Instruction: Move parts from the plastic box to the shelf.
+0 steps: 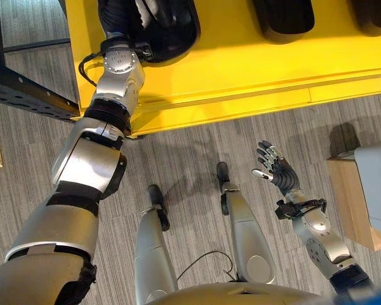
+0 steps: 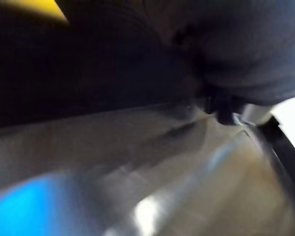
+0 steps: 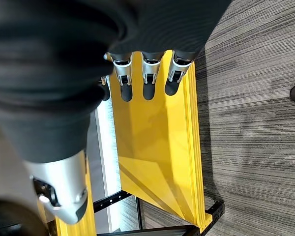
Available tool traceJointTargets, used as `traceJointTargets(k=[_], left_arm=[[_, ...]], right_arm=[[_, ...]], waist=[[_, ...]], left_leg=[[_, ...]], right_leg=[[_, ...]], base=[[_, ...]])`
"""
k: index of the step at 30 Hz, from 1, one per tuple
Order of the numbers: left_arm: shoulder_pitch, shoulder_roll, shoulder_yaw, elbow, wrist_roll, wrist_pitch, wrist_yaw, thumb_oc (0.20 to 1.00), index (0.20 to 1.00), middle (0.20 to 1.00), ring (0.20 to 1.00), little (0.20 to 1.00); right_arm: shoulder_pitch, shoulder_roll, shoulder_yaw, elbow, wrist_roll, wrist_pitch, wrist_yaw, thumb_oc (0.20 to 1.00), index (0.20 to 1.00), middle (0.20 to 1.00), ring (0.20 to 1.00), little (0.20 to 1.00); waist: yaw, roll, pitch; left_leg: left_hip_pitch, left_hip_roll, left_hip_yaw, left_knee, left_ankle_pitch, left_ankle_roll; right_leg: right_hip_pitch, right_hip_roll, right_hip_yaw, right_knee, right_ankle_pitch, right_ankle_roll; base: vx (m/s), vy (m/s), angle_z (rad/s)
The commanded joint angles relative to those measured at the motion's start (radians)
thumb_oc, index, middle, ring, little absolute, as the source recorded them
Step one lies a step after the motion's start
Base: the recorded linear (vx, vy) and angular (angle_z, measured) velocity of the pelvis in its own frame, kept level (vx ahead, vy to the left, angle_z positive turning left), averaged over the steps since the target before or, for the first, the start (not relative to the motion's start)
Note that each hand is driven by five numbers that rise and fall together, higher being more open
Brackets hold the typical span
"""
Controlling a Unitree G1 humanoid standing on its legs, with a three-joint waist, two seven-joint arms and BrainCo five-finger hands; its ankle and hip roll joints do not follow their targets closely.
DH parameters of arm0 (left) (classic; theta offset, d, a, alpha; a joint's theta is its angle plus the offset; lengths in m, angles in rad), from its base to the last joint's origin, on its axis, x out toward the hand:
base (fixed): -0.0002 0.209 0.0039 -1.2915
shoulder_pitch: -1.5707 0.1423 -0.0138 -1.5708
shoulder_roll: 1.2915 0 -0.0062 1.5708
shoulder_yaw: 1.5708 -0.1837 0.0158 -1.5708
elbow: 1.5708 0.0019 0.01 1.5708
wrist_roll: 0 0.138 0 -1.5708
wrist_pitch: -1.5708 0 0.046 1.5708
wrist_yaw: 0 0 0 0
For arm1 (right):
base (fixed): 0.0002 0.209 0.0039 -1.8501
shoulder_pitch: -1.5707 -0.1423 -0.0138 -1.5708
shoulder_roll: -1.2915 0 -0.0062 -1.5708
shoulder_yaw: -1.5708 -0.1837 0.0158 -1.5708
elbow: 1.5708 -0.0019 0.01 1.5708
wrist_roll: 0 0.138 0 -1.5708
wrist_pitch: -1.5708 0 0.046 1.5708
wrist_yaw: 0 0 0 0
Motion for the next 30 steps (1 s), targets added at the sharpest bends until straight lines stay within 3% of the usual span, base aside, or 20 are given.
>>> traceJointTargets(k=[1,15,30], left_arm=[[-0.076,0.038,0.026,0.031,0.033,-0.044,0.004,1.000,1.000,1.000,1.000,1.000],[-0.090,0.071,0.041,0.063,0.018,-0.036,0.008,1.000,1.000,1.000,1.000,1.000],[-0.100,0.204,-0.007,0.071,0.112,-0.023,-0.002,1.000,1.000,1.000,1.000,1.000]], right_arm=[[0.011,-0.053,-0.004,-0.033,0.037,-0.041,0.007,1.000,1.000,1.000,1.000,1.000],[0.017,-0.073,-0.007,-0.023,0.037,-0.038,0.013,1.000,1.000,1.000,1.000,1.000],[0.032,-0.086,-0.030,-0.023,0.045,-0.039,0.037,1.000,1.000,1.000,1.000,1.000]], waist=[[-0.003,0.032,-0.040],[0.013,0.043,-0.054],[0.039,0.059,-0.061]], left_leg=[[-0.009,0.056,-0.064,-0.017,0.001,-0.055],[-0.008,0.051,-0.065,-0.016,-0.005,-0.053],[0.021,0.047,-0.067,-0.024,-0.001,-0.057]], right_leg=[[0.069,-0.052,-0.013,0.059,-0.098,0.032],[0.066,-0.055,-0.014,0.073,-0.109,0.028],[0.098,-0.062,-0.021,0.083,-0.119,0.028]], base=[[0.00,0.000,0.00],[0.00,0.000,0.00],[0.00,-0.005,0.02]])
